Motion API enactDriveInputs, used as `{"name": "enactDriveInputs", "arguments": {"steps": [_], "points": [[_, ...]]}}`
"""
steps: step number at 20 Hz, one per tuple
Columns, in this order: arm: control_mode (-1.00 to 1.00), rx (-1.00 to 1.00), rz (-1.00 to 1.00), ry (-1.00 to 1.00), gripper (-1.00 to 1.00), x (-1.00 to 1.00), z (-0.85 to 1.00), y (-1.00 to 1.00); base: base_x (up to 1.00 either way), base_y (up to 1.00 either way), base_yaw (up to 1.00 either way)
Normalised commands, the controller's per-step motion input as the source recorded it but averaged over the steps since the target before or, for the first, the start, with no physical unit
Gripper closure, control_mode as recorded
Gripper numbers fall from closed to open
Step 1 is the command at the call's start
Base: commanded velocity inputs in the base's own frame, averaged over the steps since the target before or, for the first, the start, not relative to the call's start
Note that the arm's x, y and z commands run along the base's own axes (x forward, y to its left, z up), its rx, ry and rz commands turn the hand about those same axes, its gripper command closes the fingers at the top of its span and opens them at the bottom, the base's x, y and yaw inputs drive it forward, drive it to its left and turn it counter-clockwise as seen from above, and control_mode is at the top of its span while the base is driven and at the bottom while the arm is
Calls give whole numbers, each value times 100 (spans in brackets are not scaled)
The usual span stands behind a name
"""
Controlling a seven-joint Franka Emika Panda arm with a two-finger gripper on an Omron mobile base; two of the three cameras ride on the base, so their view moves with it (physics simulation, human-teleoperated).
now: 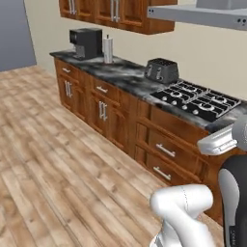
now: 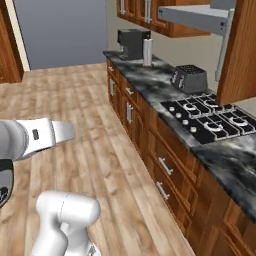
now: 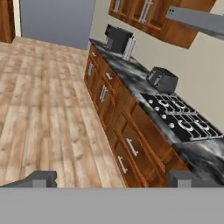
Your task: Pick the egg and butter from the fridge and place them by the bowl for mixing.
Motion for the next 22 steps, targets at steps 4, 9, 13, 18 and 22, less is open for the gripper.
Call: {"name": "enactDriveInputs", "arguments": {"steps": [4, 9, 13, 18, 22], "points": [[100, 0, 0, 0, -100, 0, 0, 0, 19, 92, 59], [100, 0, 0, 0, -100, 0, 0, 0, 88, 100, 25], [100, 0, 0, 0, -100, 0, 0, 0, 100, 100, -1], [100, 0, 0, 0, -100, 0, 0, 0, 100, 100, -16], [100, 0, 0, 0, -100, 0, 0, 0, 100, 100, -19]]}}
